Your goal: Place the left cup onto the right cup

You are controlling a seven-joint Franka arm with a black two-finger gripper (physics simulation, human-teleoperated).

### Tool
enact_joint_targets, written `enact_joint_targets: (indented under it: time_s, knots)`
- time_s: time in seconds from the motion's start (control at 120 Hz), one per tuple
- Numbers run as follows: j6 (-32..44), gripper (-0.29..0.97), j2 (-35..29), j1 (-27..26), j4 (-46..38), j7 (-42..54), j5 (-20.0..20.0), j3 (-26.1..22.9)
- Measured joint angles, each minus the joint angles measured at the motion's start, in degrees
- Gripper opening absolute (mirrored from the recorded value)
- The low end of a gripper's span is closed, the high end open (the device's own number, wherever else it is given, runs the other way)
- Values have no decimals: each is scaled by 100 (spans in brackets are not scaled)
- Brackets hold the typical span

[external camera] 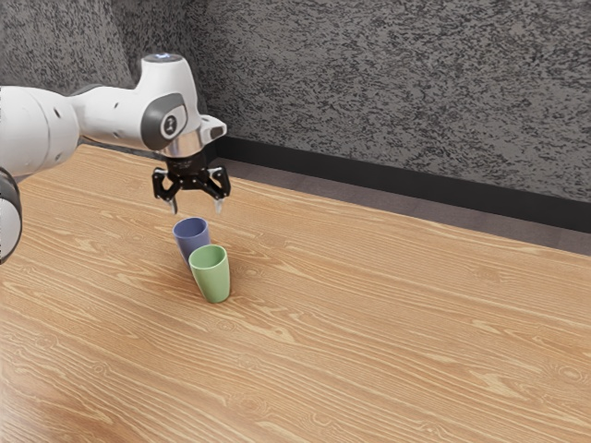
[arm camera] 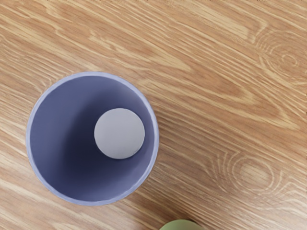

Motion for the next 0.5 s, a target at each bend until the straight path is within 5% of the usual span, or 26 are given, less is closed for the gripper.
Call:
enact_joint_targets:
  time_s: [0.5]
  knots:
    - [28,68,220,44,162,44,179,57]
